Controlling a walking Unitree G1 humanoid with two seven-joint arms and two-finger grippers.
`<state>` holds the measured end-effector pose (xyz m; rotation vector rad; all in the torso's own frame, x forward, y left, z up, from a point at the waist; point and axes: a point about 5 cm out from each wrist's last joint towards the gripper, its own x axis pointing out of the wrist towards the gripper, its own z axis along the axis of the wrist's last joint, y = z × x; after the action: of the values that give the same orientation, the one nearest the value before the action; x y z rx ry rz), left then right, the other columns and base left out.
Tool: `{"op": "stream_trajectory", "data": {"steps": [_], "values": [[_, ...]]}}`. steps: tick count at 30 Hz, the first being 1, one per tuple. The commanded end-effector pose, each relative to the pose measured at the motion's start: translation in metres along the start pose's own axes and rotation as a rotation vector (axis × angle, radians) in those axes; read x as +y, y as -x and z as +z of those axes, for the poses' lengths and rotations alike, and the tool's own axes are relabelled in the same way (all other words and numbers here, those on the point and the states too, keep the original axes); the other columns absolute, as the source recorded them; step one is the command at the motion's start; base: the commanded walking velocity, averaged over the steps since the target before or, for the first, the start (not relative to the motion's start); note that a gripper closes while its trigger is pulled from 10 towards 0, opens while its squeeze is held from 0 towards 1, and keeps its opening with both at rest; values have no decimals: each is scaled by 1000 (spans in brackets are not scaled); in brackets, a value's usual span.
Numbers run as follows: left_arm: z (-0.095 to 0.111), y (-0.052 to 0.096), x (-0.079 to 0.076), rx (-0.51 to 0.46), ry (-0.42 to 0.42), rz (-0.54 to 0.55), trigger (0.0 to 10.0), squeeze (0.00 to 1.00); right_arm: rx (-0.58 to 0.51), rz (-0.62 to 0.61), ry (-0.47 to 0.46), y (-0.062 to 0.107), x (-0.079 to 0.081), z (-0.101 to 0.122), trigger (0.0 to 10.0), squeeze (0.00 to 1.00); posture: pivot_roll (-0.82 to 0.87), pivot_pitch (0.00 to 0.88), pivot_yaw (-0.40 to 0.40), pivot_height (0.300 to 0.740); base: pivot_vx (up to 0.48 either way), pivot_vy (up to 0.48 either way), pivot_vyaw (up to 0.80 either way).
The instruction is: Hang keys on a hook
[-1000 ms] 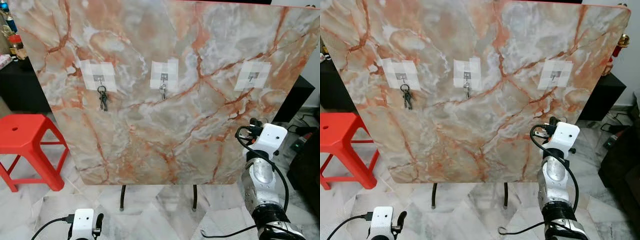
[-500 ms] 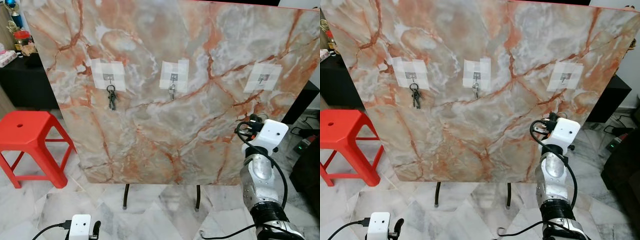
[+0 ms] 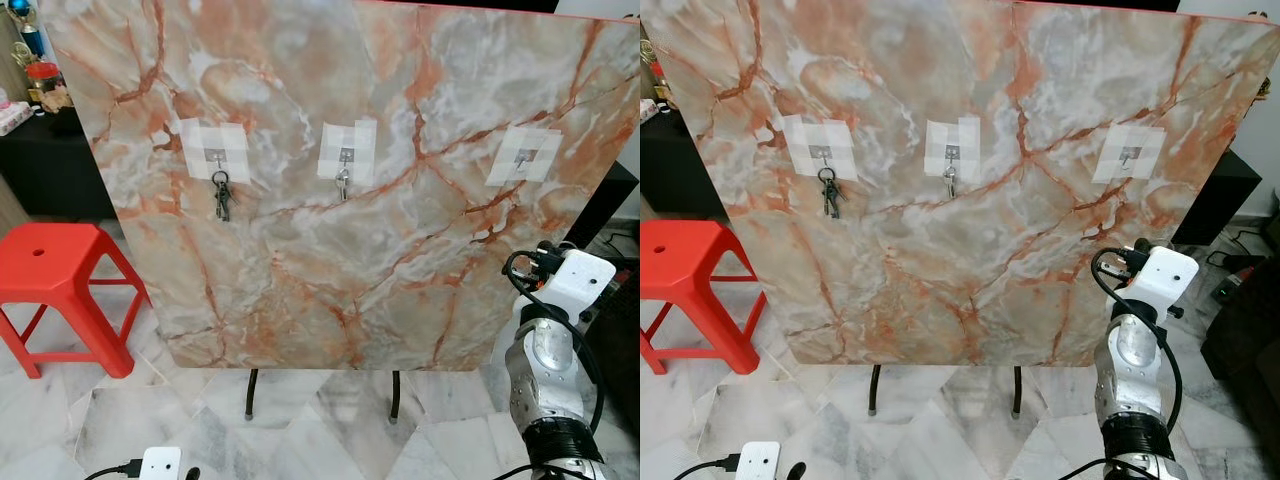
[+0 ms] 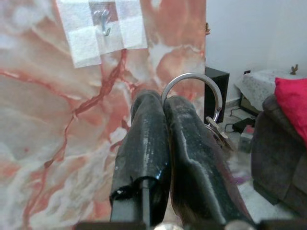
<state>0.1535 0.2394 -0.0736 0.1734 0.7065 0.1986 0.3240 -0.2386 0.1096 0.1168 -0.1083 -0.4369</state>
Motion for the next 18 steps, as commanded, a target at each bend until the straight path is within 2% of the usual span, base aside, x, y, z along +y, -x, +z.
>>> {"op": "stream_trajectory", "data": {"steps": [1,8,18], "values": [[-6,2,2,32,10,5,10000,0,-21,1,-29,-4,6,8,10000,0,-19,0,-89,740,0,0,0],[-9,3,3,49,13,6,10000,0,-18,18,-48,-4,17,9,10000,0,-10,0,-92,740,222,0,0],[-14,5,2,67,10,0,10000,0,-10,33,-64,-4,25,10,10000,0,-5,0,-99,740,326,0,0]]}}
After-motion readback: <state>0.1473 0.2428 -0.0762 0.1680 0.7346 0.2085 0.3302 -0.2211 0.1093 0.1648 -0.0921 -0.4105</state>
